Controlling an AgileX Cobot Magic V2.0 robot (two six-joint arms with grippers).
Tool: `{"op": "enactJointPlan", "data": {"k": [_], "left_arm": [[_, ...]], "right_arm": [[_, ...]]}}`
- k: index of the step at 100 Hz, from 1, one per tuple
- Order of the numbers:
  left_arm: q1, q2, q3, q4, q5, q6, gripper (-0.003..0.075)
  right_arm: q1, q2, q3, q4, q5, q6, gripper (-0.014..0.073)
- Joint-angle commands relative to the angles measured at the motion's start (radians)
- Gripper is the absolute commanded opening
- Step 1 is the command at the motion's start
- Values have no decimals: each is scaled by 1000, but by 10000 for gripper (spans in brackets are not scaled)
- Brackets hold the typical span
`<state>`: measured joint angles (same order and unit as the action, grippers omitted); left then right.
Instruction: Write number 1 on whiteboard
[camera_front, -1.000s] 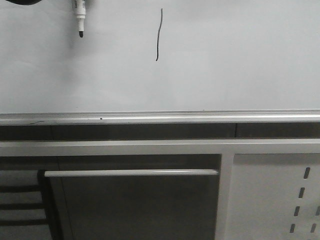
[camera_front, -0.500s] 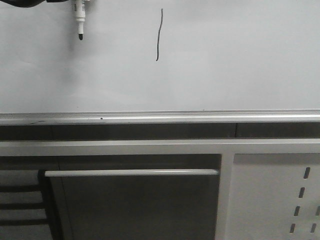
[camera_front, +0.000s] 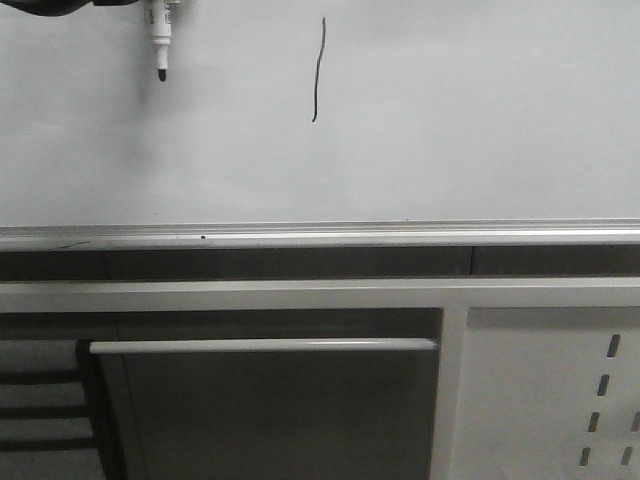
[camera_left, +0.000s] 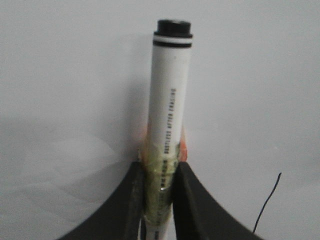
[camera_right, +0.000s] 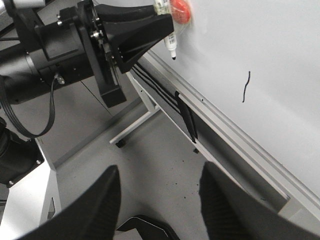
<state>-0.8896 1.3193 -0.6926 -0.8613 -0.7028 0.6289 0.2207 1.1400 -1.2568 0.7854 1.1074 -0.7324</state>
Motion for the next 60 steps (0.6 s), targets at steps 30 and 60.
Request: {"op": "enactJointPlan", "data": {"k": [30,60], "left_arm": [[11,-18,-33,24,-39,-4,69],[11,-18,-33,24,-38,-4,79]], "right_arm": [[-5,-25,-32,50,-27,-3,327],[-5,-25,-32,50,-27,-3,327]]}}
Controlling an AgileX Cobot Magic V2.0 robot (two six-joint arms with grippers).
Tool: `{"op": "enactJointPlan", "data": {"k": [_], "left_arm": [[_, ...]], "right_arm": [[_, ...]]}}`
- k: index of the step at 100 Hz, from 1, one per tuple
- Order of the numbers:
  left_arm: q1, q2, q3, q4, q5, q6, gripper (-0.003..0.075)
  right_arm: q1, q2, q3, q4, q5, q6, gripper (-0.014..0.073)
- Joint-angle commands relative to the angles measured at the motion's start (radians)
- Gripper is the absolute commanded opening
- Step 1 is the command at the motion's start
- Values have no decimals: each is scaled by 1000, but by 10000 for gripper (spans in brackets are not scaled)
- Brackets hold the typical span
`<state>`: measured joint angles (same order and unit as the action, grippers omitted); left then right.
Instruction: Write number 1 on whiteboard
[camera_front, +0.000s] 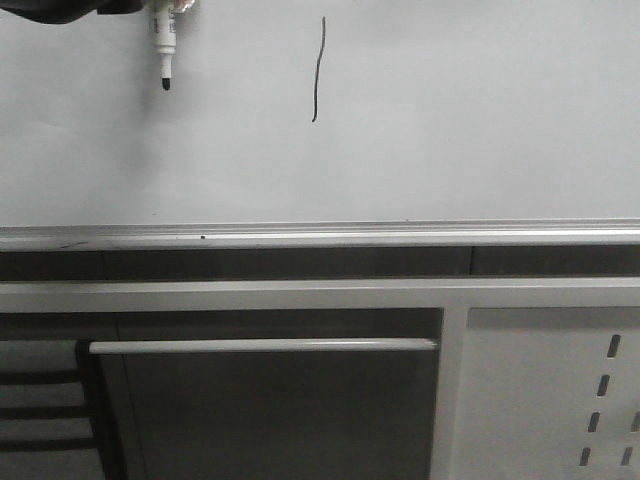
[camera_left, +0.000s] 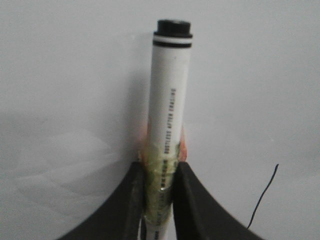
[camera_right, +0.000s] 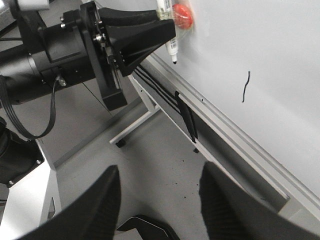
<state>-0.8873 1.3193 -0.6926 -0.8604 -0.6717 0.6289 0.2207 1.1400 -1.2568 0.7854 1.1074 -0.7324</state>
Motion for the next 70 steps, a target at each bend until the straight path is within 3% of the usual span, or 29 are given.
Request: {"op": "enactJointPlan", "data": {"k": [1,16,40,70], "left_arm": [[8,-18,-33,23,-69,-4,81],[8,-18,-33,23,-69,-4,146],[8,-18,-33,14,-89,-4,357],[8,-20,-33,14,-76,-4,372]], "right_arm": [[-5,-25,-32,50,-27,-3,328],[-5,-25,-32,50,-27,-3,328],[-5,-25,-32,50,-26,-3,328],[-5,-25,-32,50,-26,-3,328]]}}
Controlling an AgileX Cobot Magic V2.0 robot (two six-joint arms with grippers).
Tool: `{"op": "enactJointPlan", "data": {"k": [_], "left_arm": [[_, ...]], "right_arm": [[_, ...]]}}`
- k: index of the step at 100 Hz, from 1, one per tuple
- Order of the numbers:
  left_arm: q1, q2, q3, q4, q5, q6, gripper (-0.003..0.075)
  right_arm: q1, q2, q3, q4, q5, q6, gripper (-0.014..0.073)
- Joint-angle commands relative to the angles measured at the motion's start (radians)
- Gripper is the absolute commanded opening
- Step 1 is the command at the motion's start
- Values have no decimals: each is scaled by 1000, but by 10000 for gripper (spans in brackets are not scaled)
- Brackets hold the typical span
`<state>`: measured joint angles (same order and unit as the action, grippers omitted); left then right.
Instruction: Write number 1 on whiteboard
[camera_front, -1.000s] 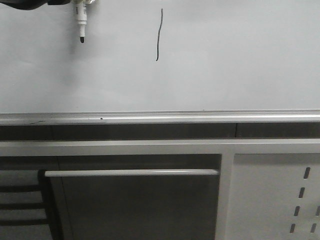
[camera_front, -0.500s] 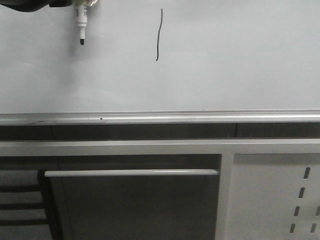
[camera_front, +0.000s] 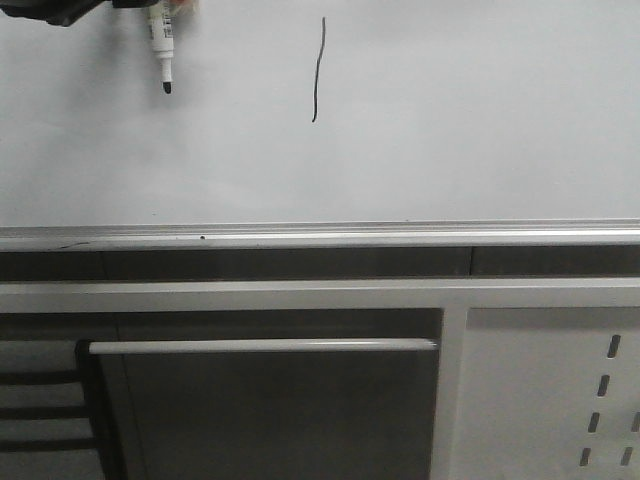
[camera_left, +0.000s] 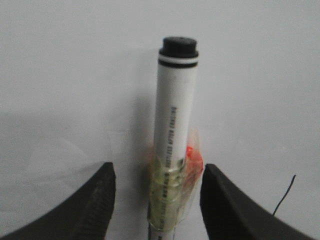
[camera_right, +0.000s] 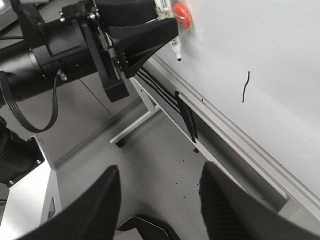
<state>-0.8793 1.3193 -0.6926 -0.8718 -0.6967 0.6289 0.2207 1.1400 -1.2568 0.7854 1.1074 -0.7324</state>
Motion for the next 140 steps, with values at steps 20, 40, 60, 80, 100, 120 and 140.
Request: {"op": "enactJointPlan", "data": {"k": [20,40,60,80,100,120,140], "left_arm": [[-2,-55,-33,28,65,-4,487],[-2,-154,-31,28,227,54,480],[-2,-305,3,25,382,141,470],[-2,-454,39,25,446,179,188],[-2,-587,64,30,559,234,-20],[0,-691,142,36,646,255,-20],[-2,-789,270,27,652,255,-20]], "right_arm": [[-5,-25,-32,50,-23,-3,327],[-6,-32,-32,37,-23,-3,319],[-118,-91,-32,28,-37,35,179],[-233,-197,28,39,-131,42,-68],[-235,-402,281,39,-431,12,-65],[-235,-667,575,53,-696,12,-65],[-235,-915,819,55,-737,12,-65]]}}
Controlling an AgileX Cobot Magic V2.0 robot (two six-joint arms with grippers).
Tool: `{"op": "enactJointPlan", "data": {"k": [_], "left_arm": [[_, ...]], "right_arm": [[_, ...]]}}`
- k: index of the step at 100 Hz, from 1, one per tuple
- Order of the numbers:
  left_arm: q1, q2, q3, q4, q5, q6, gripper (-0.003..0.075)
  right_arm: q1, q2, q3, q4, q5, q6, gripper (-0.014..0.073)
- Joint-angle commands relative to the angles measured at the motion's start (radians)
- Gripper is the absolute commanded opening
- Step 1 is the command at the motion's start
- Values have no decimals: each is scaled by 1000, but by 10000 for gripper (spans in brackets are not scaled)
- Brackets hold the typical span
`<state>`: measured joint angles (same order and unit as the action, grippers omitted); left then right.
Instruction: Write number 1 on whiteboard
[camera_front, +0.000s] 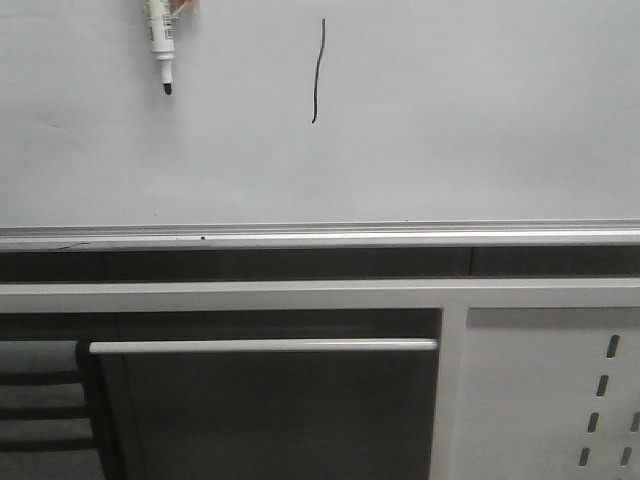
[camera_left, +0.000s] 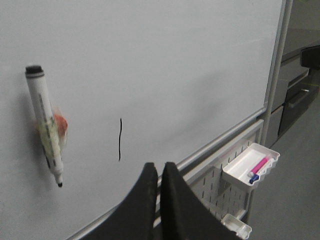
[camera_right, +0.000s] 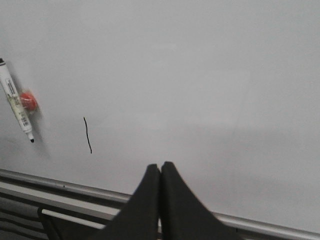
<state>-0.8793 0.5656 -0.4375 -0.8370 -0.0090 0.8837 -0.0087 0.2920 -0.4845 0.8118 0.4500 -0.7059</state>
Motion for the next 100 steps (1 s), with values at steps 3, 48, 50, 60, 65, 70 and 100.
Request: {"op": "enactJointPlan", "data": {"k": [3,48,50,60,65,70,100], "left_arm": [[-2,-51,30,-10,-36,0,-20],[-2,-248,146,-30,-41,0,-20],[-2,-248,147,-30,-41,0,-20],[-2,-248,149,-38,-39,0,-20],[-2,-248,149,-45,-39,0,-20],[-2,-248,149,-45,-39,0,-20],[-2,-248,149,-61,-39,0,-20]], "right_arm": [[-6,-107,73,32,-80,-15,-65],[-6,-283,222,81,-61,-9,-65],[-6,-283,222,81,-56,-9,-65],[-6,-283,222,81,-37,-9,-65],[-6,-283,222,81,-31,-9,-65],[-6,-283,222,81,-30,-9,-65],[-6,-283,222,81,-23,-9,-65]]}}
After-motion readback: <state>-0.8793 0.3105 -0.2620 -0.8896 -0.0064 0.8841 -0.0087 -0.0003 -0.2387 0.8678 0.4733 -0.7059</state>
